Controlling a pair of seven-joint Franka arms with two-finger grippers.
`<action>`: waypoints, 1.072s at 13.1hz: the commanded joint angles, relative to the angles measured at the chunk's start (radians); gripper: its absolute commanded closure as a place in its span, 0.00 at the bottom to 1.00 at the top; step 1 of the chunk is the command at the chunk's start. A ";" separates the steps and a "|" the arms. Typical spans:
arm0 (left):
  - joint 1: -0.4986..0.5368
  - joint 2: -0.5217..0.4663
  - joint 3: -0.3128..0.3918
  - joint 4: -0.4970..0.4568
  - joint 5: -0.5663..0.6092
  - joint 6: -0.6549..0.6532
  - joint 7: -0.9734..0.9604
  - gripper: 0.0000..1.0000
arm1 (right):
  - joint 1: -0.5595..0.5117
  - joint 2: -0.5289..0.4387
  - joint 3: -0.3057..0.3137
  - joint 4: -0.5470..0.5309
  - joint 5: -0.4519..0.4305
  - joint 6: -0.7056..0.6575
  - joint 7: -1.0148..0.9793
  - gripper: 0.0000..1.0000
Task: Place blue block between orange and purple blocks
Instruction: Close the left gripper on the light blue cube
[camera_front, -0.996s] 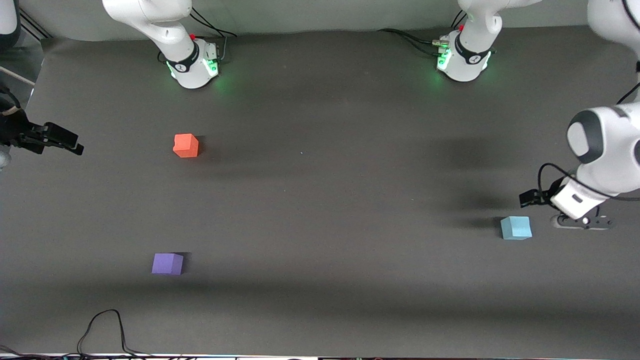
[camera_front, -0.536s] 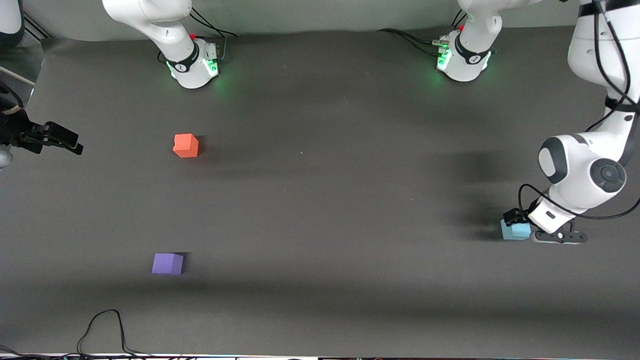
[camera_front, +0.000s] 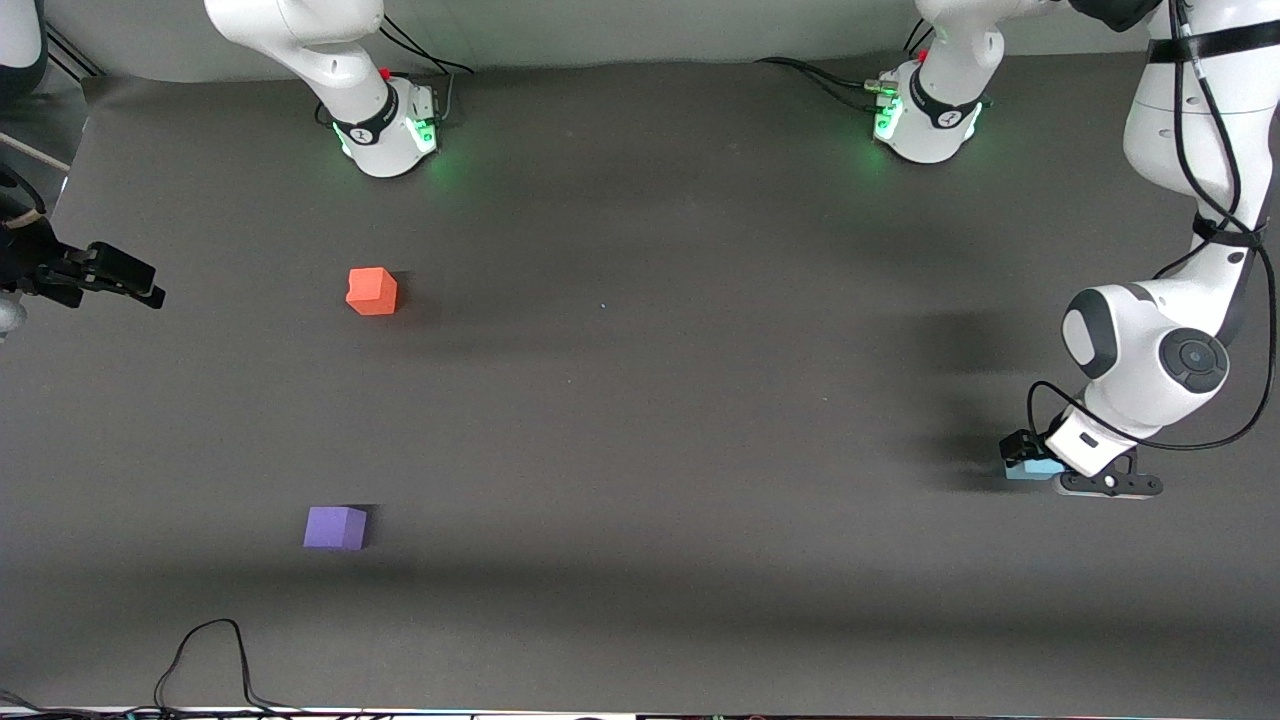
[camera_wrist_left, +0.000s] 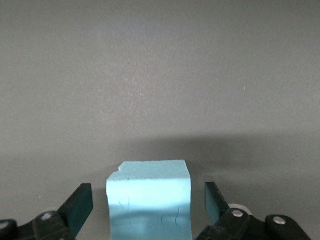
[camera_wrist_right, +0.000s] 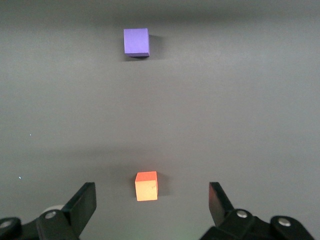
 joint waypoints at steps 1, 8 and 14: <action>-0.004 0.018 0.003 0.024 -0.010 -0.004 0.003 0.00 | 0.006 -0.007 -0.006 0.008 -0.009 -0.012 -0.019 0.00; -0.006 0.026 0.003 0.021 -0.012 -0.006 -0.007 0.37 | -0.002 -0.003 -0.011 0.006 -0.001 -0.014 -0.014 0.00; -0.011 0.025 0.003 0.024 -0.012 -0.006 -0.041 0.44 | -0.002 -0.003 -0.011 0.006 -0.001 -0.017 -0.005 0.00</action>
